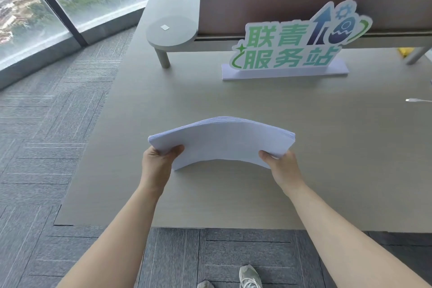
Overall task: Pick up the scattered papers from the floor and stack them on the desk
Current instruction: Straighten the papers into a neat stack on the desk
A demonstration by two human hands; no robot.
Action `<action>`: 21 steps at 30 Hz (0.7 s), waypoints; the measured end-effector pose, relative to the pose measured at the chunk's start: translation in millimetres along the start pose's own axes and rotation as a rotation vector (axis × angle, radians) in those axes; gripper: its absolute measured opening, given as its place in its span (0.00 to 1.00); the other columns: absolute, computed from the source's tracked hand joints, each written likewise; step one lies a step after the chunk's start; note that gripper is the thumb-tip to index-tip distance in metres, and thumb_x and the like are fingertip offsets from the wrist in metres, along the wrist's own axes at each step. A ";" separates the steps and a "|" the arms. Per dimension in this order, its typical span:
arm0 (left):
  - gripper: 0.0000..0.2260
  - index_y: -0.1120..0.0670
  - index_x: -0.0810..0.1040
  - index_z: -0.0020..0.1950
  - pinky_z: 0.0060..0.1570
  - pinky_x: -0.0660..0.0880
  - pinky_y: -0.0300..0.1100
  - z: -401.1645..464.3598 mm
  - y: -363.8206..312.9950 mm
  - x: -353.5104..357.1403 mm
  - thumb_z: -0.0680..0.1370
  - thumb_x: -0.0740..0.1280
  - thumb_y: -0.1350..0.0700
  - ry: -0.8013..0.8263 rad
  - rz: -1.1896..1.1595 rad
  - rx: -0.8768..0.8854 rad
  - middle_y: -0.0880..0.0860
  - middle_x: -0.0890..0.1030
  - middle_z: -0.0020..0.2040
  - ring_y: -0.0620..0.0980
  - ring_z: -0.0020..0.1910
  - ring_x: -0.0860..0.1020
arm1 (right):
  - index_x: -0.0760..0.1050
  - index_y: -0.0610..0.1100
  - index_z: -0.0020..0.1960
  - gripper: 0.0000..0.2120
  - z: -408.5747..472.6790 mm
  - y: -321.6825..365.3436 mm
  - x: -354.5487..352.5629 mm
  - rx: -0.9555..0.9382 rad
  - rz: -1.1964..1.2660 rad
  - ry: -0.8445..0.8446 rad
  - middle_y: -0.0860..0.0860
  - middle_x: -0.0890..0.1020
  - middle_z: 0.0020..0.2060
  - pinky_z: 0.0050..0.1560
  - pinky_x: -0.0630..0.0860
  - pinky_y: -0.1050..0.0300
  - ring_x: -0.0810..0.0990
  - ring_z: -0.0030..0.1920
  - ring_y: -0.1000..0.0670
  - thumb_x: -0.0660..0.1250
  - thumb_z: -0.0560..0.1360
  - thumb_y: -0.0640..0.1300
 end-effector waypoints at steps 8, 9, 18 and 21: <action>0.08 0.53 0.82 0.43 0.40 0.75 0.41 2.2 -5.0 -3.8 0.70 0.72 0.66 -0.058 -0.023 0.007 0.44 0.85 0.38 0.44 0.36 0.80 | 0.81 0.43 0.50 0.05 26.4 24.7 -3.2 -0.008 -0.016 -0.009 0.52 0.85 0.42 0.45 0.77 0.53 0.83 0.41 0.49 0.70 0.75 0.40; 0.09 0.53 0.82 0.43 0.41 0.76 0.42 1.6 -5.1 -3.9 0.70 0.72 0.66 -0.065 -0.039 -0.003 0.45 0.85 0.38 0.45 0.37 0.80 | 0.81 0.43 0.50 0.04 28.4 29.4 -2.9 -0.011 -0.010 0.017 0.51 0.86 0.42 0.45 0.78 0.52 0.83 0.42 0.48 0.70 0.75 0.40; 0.11 0.58 0.82 0.50 0.49 0.77 0.52 -11.0 13.0 -12.8 0.69 0.72 0.67 -0.095 -0.254 -0.200 0.57 0.84 0.47 0.57 0.45 0.81 | 0.79 0.41 0.54 0.09 43.9 51.6 -13.1 0.067 0.102 0.273 0.47 0.85 0.45 0.43 0.79 0.54 0.83 0.40 0.48 0.69 0.75 0.33; 0.09 0.56 0.82 0.48 0.46 0.78 0.49 -19.5 16.7 -13.4 0.70 0.71 0.67 -0.141 -0.330 -0.225 0.54 0.85 0.43 0.55 0.43 0.82 | 0.80 0.45 0.52 0.07 40.0 47.9 -17.1 0.147 0.200 0.293 0.51 0.86 0.44 0.40 0.77 0.56 0.83 0.42 0.49 0.69 0.75 0.38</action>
Point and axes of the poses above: each hand's wrist, its own z-axis towards the middle knuckle, its own x-axis out of the palm, y = z × x, the point moved 6 cm from there along z, towards the middle knuckle
